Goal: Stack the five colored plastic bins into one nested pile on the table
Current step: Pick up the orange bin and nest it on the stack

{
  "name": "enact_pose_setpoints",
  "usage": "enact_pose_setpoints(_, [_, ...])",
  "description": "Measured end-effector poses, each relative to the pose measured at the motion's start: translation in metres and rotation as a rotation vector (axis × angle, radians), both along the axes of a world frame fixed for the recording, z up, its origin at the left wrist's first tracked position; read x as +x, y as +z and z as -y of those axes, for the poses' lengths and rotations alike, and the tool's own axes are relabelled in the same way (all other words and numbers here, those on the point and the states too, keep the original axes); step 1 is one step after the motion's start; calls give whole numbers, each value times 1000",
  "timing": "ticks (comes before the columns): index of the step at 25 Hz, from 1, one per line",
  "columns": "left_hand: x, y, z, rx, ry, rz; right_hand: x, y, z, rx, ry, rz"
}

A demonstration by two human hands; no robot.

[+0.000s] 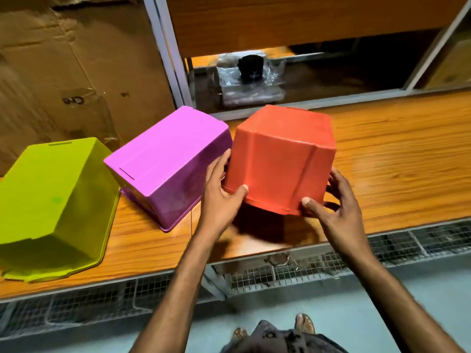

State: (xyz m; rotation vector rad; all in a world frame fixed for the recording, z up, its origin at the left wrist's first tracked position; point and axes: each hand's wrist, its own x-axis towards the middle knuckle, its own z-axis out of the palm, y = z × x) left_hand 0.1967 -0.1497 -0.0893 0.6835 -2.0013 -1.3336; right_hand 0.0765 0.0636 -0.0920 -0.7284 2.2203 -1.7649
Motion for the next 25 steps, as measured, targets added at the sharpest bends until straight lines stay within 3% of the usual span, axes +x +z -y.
enact_pose_setpoints(5, [-28,66,8,3,-175,-164,-47,62,-10,-193,42,-74])
enact_pose_setpoints(9, [-40,88,20,-22,-277,-198,-68,79,-20,-178,129,-130])
enact_pose_setpoints(13, [-65,98,21,-6,-272,-240,-96,80,-10,-200,-65,-261])
enact_pose_setpoints(16, [-89,81,30,41,-200,-225,-114,79,2,-243,-178,-287])
enact_pose_setpoints(19, [-108,36,38,71,-142,-90,-130,60,9,-181,-239,-244])
enact_pose_setpoints(22, [-121,3,33,44,-144,6,-139,32,12,-50,-133,-172])
enact_pose_setpoints(25, [-137,-3,36,28,-28,-27,-142,31,4,20,17,-114])
